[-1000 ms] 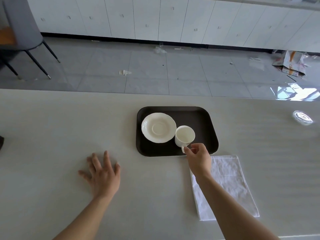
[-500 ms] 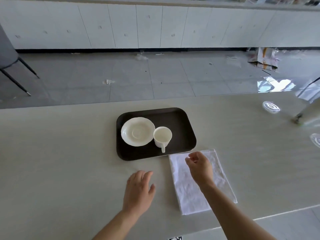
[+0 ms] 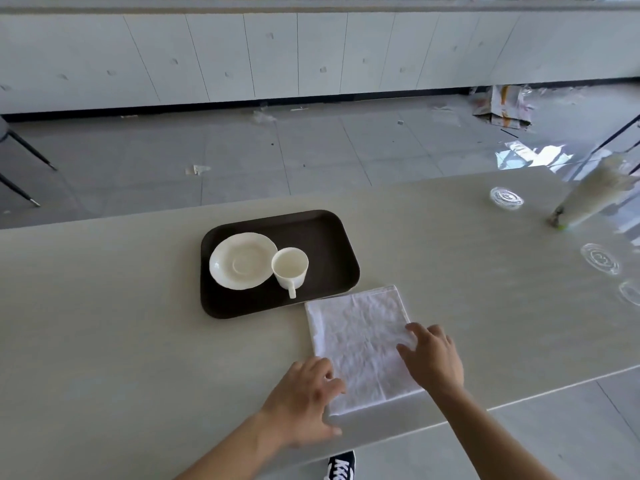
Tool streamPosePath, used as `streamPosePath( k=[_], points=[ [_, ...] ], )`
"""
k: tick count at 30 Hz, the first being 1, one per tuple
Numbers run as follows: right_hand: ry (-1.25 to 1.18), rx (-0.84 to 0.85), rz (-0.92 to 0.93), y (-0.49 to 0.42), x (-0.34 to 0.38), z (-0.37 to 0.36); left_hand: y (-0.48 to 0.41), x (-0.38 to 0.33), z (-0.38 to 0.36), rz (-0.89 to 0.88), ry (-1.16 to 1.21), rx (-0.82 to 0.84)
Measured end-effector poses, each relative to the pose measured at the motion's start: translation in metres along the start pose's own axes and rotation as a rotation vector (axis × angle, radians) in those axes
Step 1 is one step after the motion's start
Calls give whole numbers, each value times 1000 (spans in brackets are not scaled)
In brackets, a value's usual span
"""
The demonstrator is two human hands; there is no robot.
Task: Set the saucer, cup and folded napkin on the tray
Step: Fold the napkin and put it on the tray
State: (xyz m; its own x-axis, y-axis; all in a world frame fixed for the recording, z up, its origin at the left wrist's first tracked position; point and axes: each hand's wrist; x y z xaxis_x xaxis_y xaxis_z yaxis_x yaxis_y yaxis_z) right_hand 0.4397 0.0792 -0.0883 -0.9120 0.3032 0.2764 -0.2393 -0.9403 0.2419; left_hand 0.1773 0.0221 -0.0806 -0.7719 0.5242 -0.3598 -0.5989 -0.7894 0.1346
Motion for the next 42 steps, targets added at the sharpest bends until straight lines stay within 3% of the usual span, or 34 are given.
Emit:
streamPosePath(
  k=[6,13,16,19,21,24,28,35,42],
  points=[
    [-16,76,13,1,-16,4,-1,-10,-8,-28,-105,-145],
    [-239,72,56,6,-26,10,-12,-8,-4,367,305,-273],
    [-396,151,157,9,-33,16,-19,-7,0,455,415,-323],
    [-233,251,347,13,-43,22,-21,-3,2,525,545,-349],
    [-159,188,399,14,-47,20,-19,0,2,552,596,-358],
    [-222,61,349,14,-51,20,-10,-1,-3,546,634,-375],
    [-258,91,329,9,-46,26,-1,-5,-7,569,633,-457],
    [-318,61,246,-30,2,22,-13,2,0,843,798,-627],
    [-170,93,191,-60,32,5,-35,18,6,996,649,-575]
  ],
)
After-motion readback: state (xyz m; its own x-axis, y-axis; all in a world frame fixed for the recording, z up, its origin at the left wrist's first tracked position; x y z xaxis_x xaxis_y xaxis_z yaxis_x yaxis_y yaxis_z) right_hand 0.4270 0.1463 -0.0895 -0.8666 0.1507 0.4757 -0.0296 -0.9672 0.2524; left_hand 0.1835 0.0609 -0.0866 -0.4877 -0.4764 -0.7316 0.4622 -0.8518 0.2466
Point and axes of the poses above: each hand's wrist, its own y-axis away from the middle knuckle, its own z-axis out of the back of the hand, x = y × z, and after that the axes turned 2 degrees about y, right-handed
